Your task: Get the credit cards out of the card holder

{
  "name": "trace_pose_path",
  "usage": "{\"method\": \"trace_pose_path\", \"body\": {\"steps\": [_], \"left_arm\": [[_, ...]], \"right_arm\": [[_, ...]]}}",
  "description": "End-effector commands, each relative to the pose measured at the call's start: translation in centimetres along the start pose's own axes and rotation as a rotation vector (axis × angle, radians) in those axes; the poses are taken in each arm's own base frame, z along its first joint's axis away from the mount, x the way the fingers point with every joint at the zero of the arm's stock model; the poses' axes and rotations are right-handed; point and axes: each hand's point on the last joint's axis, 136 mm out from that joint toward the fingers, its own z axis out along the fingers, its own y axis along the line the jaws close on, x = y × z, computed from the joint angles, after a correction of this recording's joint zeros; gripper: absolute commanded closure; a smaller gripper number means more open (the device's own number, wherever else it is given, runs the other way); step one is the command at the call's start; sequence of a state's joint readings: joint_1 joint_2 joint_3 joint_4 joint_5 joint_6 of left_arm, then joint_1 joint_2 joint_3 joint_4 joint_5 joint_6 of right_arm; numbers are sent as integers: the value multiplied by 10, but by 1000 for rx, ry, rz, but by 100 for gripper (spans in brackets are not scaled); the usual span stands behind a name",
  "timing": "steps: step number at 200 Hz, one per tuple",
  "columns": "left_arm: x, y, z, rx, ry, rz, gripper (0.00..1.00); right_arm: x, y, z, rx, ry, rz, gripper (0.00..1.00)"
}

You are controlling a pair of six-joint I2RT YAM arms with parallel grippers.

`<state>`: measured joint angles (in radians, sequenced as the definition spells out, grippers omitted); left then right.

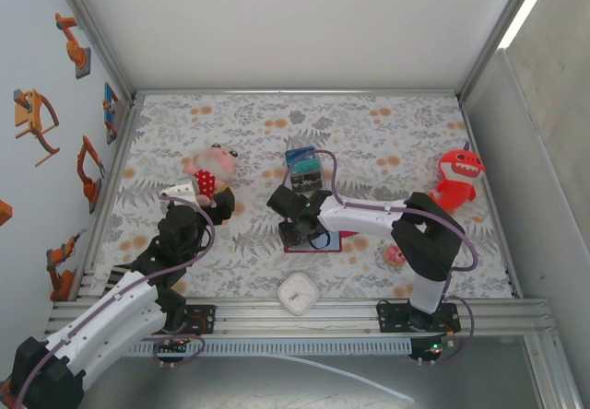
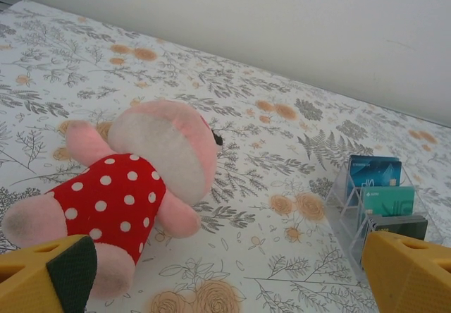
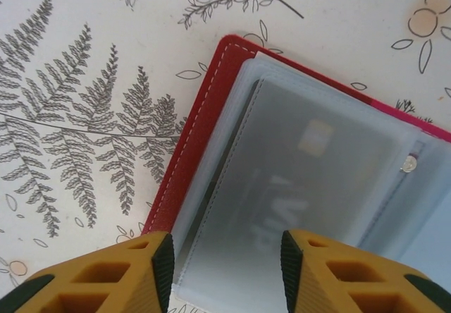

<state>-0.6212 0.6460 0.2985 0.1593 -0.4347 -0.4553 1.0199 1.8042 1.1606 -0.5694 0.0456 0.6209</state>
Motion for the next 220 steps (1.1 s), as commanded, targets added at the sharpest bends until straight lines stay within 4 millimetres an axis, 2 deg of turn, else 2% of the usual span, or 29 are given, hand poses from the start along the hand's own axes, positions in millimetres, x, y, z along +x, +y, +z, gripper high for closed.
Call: {"method": "trace_pose_path", "body": {"steps": [1, 119, 220], "left_arm": [[-7, -1, 1, -9, -11, -18, 3], [-5, -6, 5, -1, 15, -14, 3], [-10, -11, 5, 7, 29, -6, 3]], "right_arm": [[2, 0, 1, 21, 14, 15, 52], [22, -17, 21, 83, 58, 21, 54], [20, -32, 17, 152, 34, -4, 74]]}}
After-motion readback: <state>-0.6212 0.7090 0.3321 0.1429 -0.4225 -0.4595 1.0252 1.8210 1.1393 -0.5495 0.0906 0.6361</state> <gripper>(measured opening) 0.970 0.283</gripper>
